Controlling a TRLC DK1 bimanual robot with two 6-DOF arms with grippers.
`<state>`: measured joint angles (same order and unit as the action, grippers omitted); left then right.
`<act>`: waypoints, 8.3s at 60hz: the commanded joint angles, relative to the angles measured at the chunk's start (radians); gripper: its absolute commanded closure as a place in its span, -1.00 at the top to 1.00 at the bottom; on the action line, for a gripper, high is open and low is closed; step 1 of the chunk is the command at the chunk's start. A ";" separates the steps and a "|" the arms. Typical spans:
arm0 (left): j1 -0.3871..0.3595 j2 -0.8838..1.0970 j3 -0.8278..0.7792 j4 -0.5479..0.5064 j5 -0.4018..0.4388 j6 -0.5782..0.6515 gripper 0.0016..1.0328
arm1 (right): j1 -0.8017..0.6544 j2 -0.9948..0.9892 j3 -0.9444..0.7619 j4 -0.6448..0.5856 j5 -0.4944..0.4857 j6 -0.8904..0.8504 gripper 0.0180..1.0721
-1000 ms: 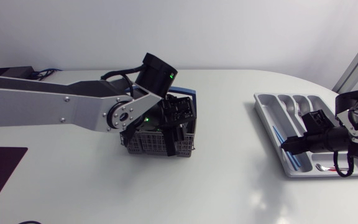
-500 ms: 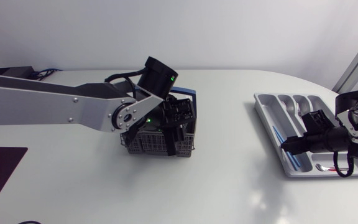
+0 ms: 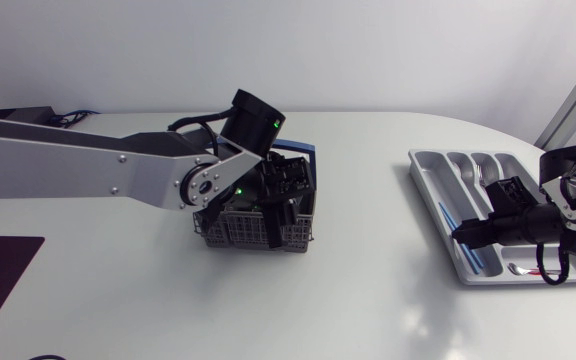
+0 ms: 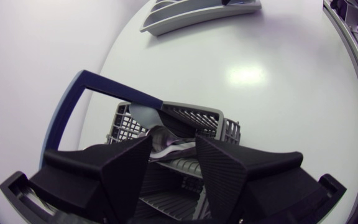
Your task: Sort the cutlery from the basket into the organizer compartments.
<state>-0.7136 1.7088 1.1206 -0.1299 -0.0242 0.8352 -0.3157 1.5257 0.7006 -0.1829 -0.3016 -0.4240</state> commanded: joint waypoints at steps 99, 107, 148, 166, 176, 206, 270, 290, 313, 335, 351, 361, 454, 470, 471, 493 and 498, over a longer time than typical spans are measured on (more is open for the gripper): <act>0.020 0.025 0.044 0.055 0.001 0.030 -0.28 | 0.007 -0.007 -0.029 0.003 0.001 -0.021 -0.03; 0.028 0.045 0.050 0.064 0.001 0.031 -0.28 | 0.007 -0.009 -0.030 0.003 0.001 -0.021 -0.03; -0.075 0.101 -0.010 0.131 -0.212 0.051 -0.29 | 0.004 -0.004 -0.039 0.014 -0.001 -0.021 -0.03; -0.073 0.094 -0.004 0.073 -0.249 0.082 -0.35 | 0.001 -0.002 -0.041 0.017 -0.007 -0.025 -0.03; -0.078 0.066 -0.004 0.003 -0.249 0.082 -0.38 | 0.003 -0.001 -0.043 0.022 -0.007 -0.024 -0.03; -0.064 -0.020 -0.067 0.067 -0.247 0.016 -0.36 | 0.001 -0.002 -0.047 0.025 -0.007 -0.029 -0.03; -0.081 0.103 -0.013 0.177 -0.278 -0.262 -0.37 | 0.001 -0.001 -0.046 0.025 -0.007 -0.029 -0.03; -0.072 0.144 -0.015 0.185 -0.256 -0.395 -0.44 | -0.005 -0.001 -0.049 0.026 -0.013 -0.033 -0.03; -0.055 0.187 -0.022 0.194 -0.209 -0.472 -0.93 | -0.003 -0.006 -0.056 0.034 -0.013 -0.035 -0.03; -0.078 0.071 -0.162 0.300 -0.210 -0.478 -0.94 | -0.002 -0.012 -0.056 0.033 -0.013 -0.030 -0.03; -0.075 -0.028 -0.298 0.452 -0.210 -0.482 -0.93 | 0.006 -0.018 -0.066 0.037 -0.013 -0.022 -0.03; -0.069 -0.101 -0.340 0.512 -0.210 -0.498 -0.94 | 0.009 -0.030 -0.069 0.037 -0.013 -0.019 -0.03; -0.067 -0.198 0.030 0.102 0.144 -0.895 -0.94 | 0.897 -0.647 -0.227 0.232 0.295 0.073 0.05; -0.078 -0.166 0.035 0.099 0.170 -0.910 -0.94 | 0.935 -0.575 -0.167 0.270 0.351 0.076 -0.12; -0.080 -0.164 0.033 0.101 0.170 -0.910 -0.94 | 0.937 -0.565 -0.159 0.270 0.351 0.076 -0.13; -0.081 -0.155 0.024 0.115 0.187 -0.927 -0.94 | 0.942 -0.473 -0.107 0.287 0.375 0.083 -0.46; -0.083 -0.155 0.022 0.116 0.190 -0.929 -0.94 | 0.942 -0.467 -0.104 0.287 0.377 0.088 -0.49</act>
<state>-0.7879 1.5375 1.1252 -0.0254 0.1535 -0.0608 0.6201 1.0424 0.5705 0.0872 0.0612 -0.3656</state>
